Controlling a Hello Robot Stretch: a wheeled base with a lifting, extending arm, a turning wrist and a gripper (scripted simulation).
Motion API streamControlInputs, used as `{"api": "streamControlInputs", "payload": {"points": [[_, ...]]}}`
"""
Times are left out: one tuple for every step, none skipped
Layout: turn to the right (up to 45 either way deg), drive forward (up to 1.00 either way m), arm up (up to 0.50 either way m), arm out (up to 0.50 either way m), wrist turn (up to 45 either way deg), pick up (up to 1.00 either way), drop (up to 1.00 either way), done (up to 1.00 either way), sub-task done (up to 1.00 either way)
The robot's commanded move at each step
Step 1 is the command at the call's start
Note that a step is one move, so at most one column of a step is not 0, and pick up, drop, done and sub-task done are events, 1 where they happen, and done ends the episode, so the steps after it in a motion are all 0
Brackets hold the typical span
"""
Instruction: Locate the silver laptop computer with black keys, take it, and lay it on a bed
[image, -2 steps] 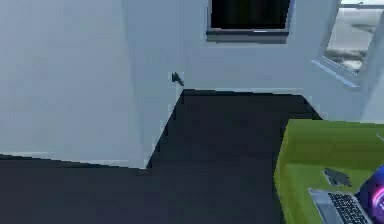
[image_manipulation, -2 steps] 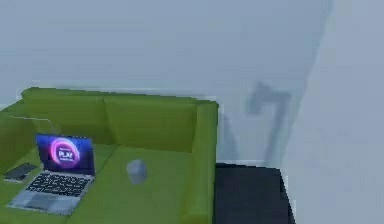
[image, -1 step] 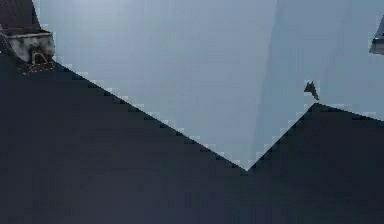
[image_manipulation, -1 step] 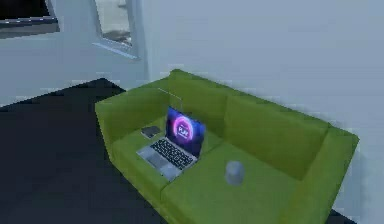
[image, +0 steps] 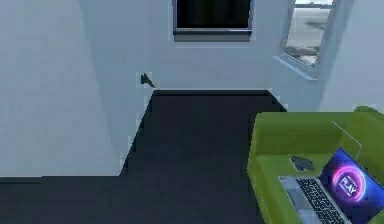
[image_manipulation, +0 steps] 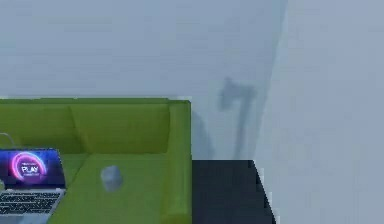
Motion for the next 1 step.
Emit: {"api": "streamControlInputs", "payload": {"points": [[9.0,0.00,0.00,0.00,0.0,0.00,0.00,0.00,0.00]]}}
